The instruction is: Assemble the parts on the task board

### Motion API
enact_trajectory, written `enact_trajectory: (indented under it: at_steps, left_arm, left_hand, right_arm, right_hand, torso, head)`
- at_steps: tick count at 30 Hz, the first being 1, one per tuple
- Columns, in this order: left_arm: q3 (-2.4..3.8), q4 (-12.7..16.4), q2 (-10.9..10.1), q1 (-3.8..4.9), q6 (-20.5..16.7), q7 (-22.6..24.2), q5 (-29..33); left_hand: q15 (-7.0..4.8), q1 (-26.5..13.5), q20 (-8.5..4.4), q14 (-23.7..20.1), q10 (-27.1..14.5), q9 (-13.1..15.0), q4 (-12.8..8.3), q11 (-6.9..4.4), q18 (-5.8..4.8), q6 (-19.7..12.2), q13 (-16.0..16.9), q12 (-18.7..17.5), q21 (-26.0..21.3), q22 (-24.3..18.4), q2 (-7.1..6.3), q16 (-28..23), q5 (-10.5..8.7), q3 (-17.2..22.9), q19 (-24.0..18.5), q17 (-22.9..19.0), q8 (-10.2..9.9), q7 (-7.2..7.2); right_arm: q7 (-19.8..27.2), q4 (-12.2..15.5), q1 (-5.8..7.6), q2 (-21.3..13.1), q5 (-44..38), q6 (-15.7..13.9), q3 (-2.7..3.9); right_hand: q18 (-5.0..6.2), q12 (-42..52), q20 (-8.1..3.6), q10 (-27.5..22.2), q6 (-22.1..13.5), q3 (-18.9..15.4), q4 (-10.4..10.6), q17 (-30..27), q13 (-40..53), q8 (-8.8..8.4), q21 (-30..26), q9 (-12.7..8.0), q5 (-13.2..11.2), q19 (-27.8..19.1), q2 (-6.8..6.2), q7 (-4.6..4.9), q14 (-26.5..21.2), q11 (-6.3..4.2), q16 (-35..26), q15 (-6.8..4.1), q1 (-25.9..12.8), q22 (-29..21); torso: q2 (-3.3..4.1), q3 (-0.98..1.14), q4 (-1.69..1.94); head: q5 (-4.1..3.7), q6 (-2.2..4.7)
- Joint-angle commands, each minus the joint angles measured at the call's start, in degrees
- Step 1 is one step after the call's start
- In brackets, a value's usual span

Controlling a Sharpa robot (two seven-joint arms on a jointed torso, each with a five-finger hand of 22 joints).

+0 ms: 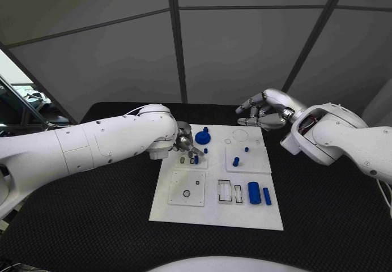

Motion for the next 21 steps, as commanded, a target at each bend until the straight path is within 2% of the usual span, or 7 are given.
enact_trajectory:
  at_steps: [1,3,7,21]
  left_arm:
    - [0.01,-0.13,0.2,0.0,1.71,-0.09,-0.24]
    - [0.01,-0.17,0.27,-0.03,2.0,0.02,-0.24]
    - [0.0,-0.3,0.34,-0.06,2.52,0.14,-0.23]
    - [-0.19,-0.43,0.59,-0.1,3.17,0.61,0.4]
  left_hand:
    - [-0.07,-0.56,0.07,0.66,0.06,0.06,-0.02,-0.05,-0.07,-0.19,0.05,0.29,0.18,1.02,-0.07,-0.23,-0.02,0.26,0.16,0.07,0.15,-0.27]
    - [-0.08,-0.51,0.07,0.66,0.05,0.16,-0.09,-0.07,-0.07,-0.16,0.05,0.29,0.19,1.05,-0.07,-0.25,-0.01,0.54,0.17,0.06,0.2,-0.3]
    - [-0.11,-0.26,0.05,0.66,0.06,0.35,-0.19,-0.11,-0.08,-0.14,0.11,0.33,0.21,1.1,0.01,-0.26,0.0,1.22,0.16,0.06,0.29,-0.35]
    - [-0.15,0.55,0.01,0.65,0.01,0.8,-0.37,-0.14,-0.09,-0.27,0.13,0.31,0.24,1.25,0.56,-0.31,-0.02,2.59,0.16,0.06,0.4,-0.37]
  right_arm:
    - [-0.08,0.01,0.13,0.2,-0.61,0.07,0.06]
    - [-0.14,0.02,0.13,0.24,-0.75,0.14,0.06]
    - [-0.28,-0.02,0.13,0.25,-0.93,0.28,0.06]
    - [-0.5,-0.22,0.13,0.6,-1.2,0.76,0.06]
  right_hand:
    - [-0.06,-0.2,-0.19,-0.24,-0.28,0.36,0.1,-0.05,-0.04,0.36,-0.09,-0.09,0.37,0.39,-0.46,-0.21,1.46,0.05,-0.2,-0.31,-0.14,-0.05]
    - [-0.06,-0.27,-0.19,-0.2,-0.26,0.39,0.18,-0.04,-0.18,0.38,-0.11,-0.09,0.38,0.4,-0.44,-0.22,1.47,0.04,-0.21,-0.32,-0.2,-0.07]
    - [-0.06,-0.27,-0.19,-0.2,-0.26,0.39,0.18,-0.04,-0.18,0.38,-0.11,-0.09,0.38,0.4,-0.44,-0.22,1.47,0.04,-0.21,-0.32,-0.2,-0.07]
    - [-0.06,-0.34,-0.19,-0.18,-0.24,0.4,0.22,-0.16,-0.29,0.4,-0.15,-0.09,0.37,0.39,-0.45,-0.23,1.45,0.03,-0.32,-0.32,-0.23,-0.11]
  torso:
    - [0.04,0.01,0.0]
    - [0.05,-0.01,0.05]
    - [0.06,-0.02,0.07]
    - [-0.02,-0.02,0.05]
  head:
    - [-0.07,-0.12]
    - [-0.28,-0.22]
    - [-0.2,-0.12]
    - [-0.13,-0.47]
